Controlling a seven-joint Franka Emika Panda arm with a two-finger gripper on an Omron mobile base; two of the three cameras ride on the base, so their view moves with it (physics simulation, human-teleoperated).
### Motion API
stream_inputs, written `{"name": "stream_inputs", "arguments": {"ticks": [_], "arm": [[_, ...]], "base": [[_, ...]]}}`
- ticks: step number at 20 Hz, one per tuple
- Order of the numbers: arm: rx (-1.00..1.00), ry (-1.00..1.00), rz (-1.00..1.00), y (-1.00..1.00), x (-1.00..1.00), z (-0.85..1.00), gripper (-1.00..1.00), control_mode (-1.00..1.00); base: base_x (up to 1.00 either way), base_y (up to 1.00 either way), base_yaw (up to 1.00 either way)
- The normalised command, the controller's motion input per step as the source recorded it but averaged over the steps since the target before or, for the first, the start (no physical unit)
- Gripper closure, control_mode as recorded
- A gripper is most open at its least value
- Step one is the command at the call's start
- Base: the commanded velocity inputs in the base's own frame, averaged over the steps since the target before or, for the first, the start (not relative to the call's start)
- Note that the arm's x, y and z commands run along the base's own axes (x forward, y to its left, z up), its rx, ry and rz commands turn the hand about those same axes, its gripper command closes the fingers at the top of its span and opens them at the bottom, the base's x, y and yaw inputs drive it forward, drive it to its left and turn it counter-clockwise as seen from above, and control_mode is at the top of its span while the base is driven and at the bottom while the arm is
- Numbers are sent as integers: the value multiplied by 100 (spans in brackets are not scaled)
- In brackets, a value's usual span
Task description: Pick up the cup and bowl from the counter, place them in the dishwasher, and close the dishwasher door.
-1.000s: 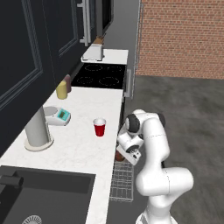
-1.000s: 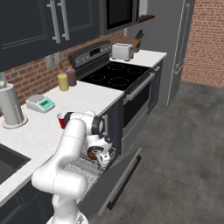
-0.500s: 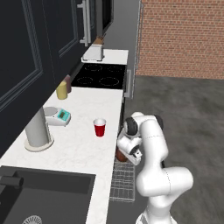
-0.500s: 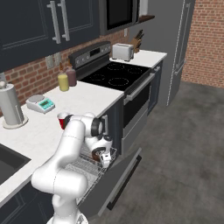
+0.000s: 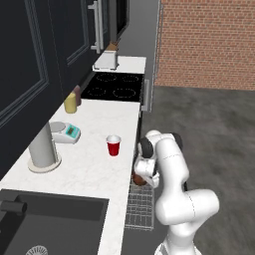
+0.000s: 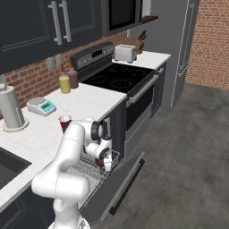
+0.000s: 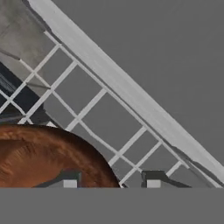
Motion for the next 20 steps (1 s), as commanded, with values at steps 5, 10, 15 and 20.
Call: {"name": "stream_inputs", "arguments": {"ticks": [5, 10, 15, 20], "arm": [[1, 0, 0, -81, -84, -4, -100, -100], [6, -4, 0, -72, -84, 5, -100, -100], [9, -19, 0, 2, -55, 81, -100, -100], [9, -21, 0, -1, -45, 100, -100, -100]], "base": [[0, 0, 0], [0, 0, 0], [0, 0, 0], [0, 0, 0]]}}
